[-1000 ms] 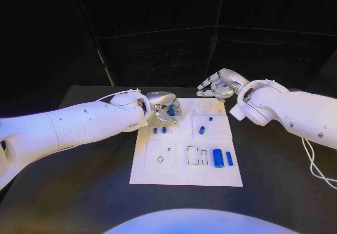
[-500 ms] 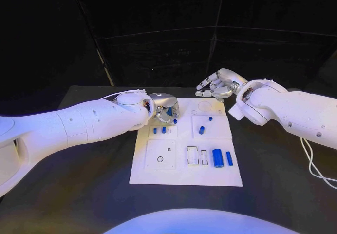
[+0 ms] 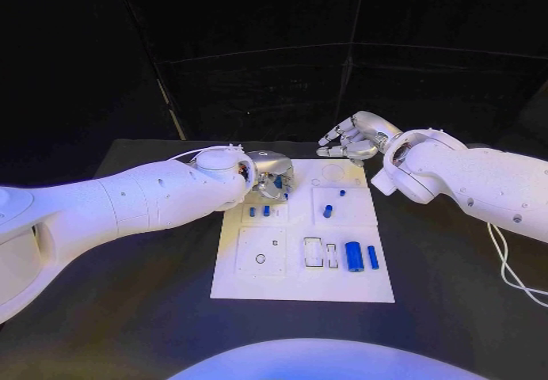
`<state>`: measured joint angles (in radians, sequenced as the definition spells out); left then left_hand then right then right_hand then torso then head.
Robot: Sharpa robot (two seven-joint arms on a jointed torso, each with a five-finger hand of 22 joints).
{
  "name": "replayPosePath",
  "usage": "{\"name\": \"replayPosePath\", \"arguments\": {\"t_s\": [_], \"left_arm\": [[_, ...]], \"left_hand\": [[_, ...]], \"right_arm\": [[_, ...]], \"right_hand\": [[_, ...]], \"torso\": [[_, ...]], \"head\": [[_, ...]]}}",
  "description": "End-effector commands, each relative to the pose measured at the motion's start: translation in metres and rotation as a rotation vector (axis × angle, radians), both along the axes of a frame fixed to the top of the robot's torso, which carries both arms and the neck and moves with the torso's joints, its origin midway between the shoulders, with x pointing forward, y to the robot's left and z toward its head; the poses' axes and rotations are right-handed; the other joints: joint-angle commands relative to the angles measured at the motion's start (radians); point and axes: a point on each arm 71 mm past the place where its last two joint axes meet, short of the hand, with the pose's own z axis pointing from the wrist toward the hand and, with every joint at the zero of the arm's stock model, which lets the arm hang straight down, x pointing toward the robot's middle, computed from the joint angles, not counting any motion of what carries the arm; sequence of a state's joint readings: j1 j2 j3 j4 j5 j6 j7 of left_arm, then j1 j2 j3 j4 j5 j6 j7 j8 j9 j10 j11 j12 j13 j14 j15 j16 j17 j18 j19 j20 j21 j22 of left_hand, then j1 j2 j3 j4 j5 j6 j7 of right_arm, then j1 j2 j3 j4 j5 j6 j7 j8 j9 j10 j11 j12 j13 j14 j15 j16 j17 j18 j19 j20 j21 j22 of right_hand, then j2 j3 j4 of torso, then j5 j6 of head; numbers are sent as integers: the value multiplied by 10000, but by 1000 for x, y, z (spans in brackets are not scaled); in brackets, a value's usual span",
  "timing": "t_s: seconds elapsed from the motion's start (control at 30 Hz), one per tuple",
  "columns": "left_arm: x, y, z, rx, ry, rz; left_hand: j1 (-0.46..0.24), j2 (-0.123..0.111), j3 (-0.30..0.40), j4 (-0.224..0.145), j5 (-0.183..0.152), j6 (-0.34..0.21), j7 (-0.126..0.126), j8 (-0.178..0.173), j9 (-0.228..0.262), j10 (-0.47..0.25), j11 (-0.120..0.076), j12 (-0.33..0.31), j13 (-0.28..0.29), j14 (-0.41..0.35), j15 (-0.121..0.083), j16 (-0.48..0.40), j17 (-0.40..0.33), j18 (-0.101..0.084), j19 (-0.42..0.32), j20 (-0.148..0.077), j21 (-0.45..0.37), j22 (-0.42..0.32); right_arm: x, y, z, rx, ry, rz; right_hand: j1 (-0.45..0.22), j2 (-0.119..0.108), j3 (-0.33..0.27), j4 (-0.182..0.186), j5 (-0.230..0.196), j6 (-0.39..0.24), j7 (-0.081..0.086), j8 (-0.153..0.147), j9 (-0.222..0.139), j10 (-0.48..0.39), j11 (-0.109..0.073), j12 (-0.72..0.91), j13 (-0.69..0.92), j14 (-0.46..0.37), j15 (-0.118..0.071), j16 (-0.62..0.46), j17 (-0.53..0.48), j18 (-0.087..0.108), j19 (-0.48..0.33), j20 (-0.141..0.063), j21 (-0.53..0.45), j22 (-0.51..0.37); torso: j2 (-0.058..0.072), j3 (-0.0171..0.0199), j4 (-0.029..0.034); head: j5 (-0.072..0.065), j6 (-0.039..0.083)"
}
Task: Assemble the parts on the task board
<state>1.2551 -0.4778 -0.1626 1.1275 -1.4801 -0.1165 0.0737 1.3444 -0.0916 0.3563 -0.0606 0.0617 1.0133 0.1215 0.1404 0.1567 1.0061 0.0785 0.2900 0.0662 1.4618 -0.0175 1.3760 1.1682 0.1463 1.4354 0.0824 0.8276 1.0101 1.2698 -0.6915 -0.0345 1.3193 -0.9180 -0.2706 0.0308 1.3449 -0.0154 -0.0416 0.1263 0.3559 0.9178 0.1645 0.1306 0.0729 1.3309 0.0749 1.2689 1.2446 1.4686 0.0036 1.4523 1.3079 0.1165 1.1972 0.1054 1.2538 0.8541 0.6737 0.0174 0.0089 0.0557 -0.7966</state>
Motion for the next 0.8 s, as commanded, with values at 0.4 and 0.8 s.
{"name": "replayPosePath", "arguments": {"t_s": [0.4, 0.8], "left_arm": [[0, -2, -6, 550, 480, 21], [2, -3, -9, 758, 585, 110]], "left_hand": [[-21, 50, 106, -26, -65, 138, 30, -88, -58, 228, -19, -125, -16, 170, 51, 71, -8, -143, 168, -4, 323, 218], [58, 170, 320, -102, -65, 277, 79, -140, -132, 562, -30, -215, -7, 213, 58, 105, 3, -178, 240, 6, 538, 396]], "right_arm": [[0, 2, 1, 49, -73, 84], [0, 3, 1, 52, -69, 103]], "right_hand": [[47, 105, 8, 45, 13, -58, -26, 73, -12, -75, -8, -16, 9, 556, -55, -26, 546, 148, -78, 13, -45, 13], [47, 105, 8, 45, 13, -58, -26, 73, -12, -75, -8, -16, 9, 556, -55, -26, 546, 148, -78, 13, -45, 13]], "torso": [[-1, -6, 6], [4, -3, 6]], "head": [[0, -36], [-6, -71]]}}
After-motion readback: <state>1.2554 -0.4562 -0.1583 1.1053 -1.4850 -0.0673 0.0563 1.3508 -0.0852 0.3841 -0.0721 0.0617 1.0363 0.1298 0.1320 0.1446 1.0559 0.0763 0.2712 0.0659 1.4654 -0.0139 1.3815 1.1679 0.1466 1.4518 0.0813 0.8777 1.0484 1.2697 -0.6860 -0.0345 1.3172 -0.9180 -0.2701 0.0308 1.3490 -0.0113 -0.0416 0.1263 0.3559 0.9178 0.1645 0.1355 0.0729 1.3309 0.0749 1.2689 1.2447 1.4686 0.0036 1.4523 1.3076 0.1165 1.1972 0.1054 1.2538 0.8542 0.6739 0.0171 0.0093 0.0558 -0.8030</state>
